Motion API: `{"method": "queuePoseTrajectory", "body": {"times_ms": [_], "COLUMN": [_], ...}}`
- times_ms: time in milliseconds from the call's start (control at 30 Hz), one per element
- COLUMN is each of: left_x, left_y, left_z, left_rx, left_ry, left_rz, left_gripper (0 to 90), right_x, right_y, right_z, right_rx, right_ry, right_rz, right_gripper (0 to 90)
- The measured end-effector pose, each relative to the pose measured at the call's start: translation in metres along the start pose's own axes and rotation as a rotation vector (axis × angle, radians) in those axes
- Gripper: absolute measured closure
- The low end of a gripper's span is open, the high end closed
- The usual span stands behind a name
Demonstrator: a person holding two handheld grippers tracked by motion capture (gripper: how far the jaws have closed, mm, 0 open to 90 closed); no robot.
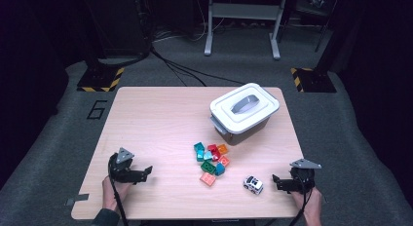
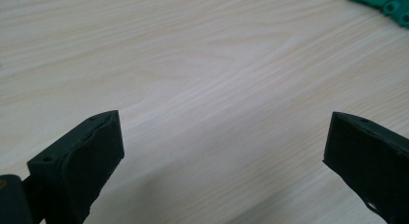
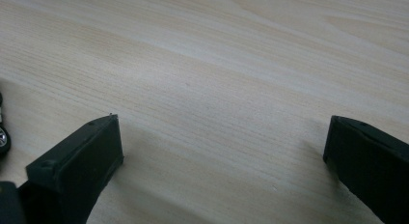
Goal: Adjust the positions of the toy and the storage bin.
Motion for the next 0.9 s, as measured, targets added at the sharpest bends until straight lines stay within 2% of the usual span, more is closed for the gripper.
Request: {"method": "queuePoseTrajectory", "body": {"times_ms": [67,100,133,167,300,400,533,567,600,633,667,733,800,900], "left_x": [0.009,0.009,0.016,0.016,0.033,0.046,0.066,0.069,0.076,0.076,0.081,0.087,0.095,0.106], "left_y": [-0.004,-0.004,-0.008,-0.008,-0.019,-0.029,-0.049,-0.053,-0.063,-0.063,-0.071,-0.080,-0.089,-0.101], "left_z": [-0.010,-0.010,-0.017,-0.017,-0.032,-0.043,-0.057,-0.059,-0.064,-0.064,-0.067,-0.070,-0.074,-0.079], "left_rx": [-0.001,-0.001,-0.002,-0.002,-0.006,-0.016,-0.029,-0.029,-0.048,-0.048,-0.048,-0.059,-0.080,-0.080], "left_ry": [-0.016,-0.016,-0.032,-0.032,-0.081,-0.126,-0.164,-0.162,-0.172,-0.172,-0.166,-0.190,-0.186,-0.207], "left_rz": [0.043,0.043,0.070,0.070,0.115,0.155,0.220,0.230,0.270,0.270,0.290,0.304,0.348,0.378], "left_gripper": [0.5,0.5,0.5,0.5,0.8,1.2,1.7,1.7,1.3,1.2,1.2,0.5,0.1,0.2], "right_x": [0.000,0.000,0.000,0.000,0.000,0.000,0.000,0.000,0.000,0.000,0.000,0.000,0.000,0.000], "right_y": [0.000,0.000,0.000,0.000,0.000,0.000,0.000,0.000,0.000,0.000,0.000,0.000,0.000,0.000], "right_z": [0.000,0.000,0.000,0.000,0.000,0.000,0.000,0.000,0.000,0.000,0.000,0.000,0.000,0.000], "right_rx": [0.000,0.000,0.000,0.000,0.001,-0.001,-0.001,-0.001,-0.001,-0.001,-0.001,-0.001,-0.001,-0.001], "right_ry": [-0.002,-0.002,-0.001,-0.001,0.001,-0.004,-0.004,-0.004,-0.004,-0.004,-0.004,-0.004,-0.004,-0.004], "right_rz": [0.000,0.000,0.000,0.000,0.000,-0.001,-0.001,-0.001,-0.001,-0.001,-0.001,-0.001,-0.001,-0.001], "right_gripper": [0.0,0.0,0.0,0.0,0.0,0.0,0.0,0.0,0.0,0.0,0.0,0.0,0.0,0.0]}}
Point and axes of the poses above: each handheld gripper's, and its own axes: y roughly backward along the jaws, z roughly out of its underside, x roughly to its right, the point moved 1 cm from there along -y, roughly forward along the jaws, and after that the axes turned 8 degrees about y, right-handed, at the moved point
